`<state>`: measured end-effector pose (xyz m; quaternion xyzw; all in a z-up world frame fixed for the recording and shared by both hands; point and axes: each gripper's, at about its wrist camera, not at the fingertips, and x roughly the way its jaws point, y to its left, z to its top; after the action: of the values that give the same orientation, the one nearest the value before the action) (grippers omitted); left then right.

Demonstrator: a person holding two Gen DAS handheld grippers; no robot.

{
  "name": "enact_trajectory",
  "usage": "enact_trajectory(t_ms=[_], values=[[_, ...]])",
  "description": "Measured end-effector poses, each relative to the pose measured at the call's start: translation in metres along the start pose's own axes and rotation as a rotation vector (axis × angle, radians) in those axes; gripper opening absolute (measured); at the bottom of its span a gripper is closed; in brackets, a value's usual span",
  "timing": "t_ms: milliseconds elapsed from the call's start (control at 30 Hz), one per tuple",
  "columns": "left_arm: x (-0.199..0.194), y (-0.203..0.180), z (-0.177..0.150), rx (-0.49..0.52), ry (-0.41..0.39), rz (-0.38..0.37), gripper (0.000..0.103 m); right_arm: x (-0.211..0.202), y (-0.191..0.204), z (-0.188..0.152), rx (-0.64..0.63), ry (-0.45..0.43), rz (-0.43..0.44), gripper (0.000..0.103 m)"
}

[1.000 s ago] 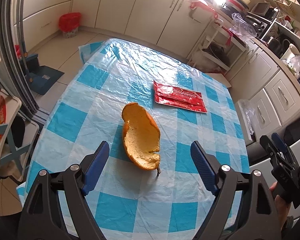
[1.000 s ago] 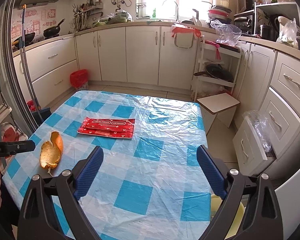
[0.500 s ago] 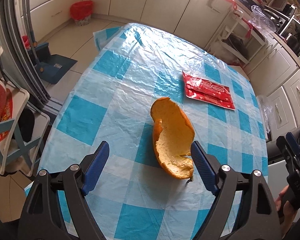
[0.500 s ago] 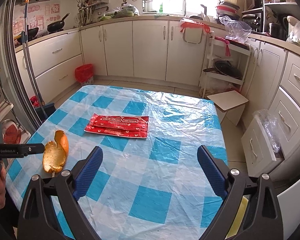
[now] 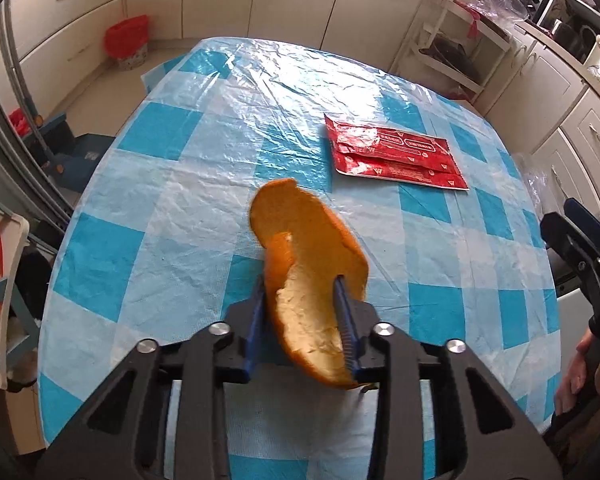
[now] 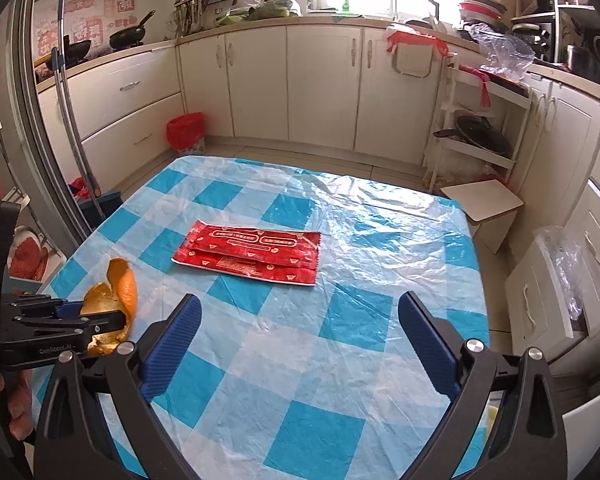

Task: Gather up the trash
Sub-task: 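Grasp the bread crust with the left gripper, then grasp the red snack packet with the right gripper while the left gripper holds the crust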

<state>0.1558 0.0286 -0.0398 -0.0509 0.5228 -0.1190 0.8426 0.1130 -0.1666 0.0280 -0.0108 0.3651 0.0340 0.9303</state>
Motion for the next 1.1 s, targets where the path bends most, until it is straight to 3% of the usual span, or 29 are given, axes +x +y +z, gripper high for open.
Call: enact_trajectory(t_ms=[167, 267, 333, 433, 733, 833, 1000, 1100], values=[[0.002, 0.008, 0.005, -0.011, 0.03, -0.051, 0.01, 0.025, 0.021, 0.019, -0.115, 0.036, 0.089, 0.096], [-0.002, 0.01, 0.002, 0.014, 0.049, -0.066, 0.009, 0.047, 0.044, 0.033, -0.294, 0.061, 0.168, 0.096], [-0.006, 0.01, -0.001, 0.045, 0.056, -0.066, 0.009, 0.069, 0.061, 0.038, -0.448, 0.13, 0.179, 0.096], [-0.008, 0.013, -0.003, 0.06, 0.071, -0.073, 0.009, 0.095, 0.071, 0.042, -0.566, 0.197, 0.192, 0.096], [-0.014, 0.026, 0.0, 0.046, 0.083, -0.083, 0.009, 0.149, 0.073, 0.061, -0.619, 0.329, 0.307, 0.095], [-0.016, 0.028, 0.003, 0.034, 0.084, -0.093, 0.01, 0.155, 0.075, 0.055, -0.604, 0.405, 0.428, 0.096], [-0.014, 0.031, 0.003, 0.03, 0.086, -0.099, 0.01, 0.148, 0.067, 0.051, -0.593, 0.397, 0.44, 0.096], [-0.013, 0.031, 0.002, 0.027, 0.087, -0.098, 0.009, 0.149, 0.063, 0.051, -0.534, 0.42, 0.402, 0.095]])
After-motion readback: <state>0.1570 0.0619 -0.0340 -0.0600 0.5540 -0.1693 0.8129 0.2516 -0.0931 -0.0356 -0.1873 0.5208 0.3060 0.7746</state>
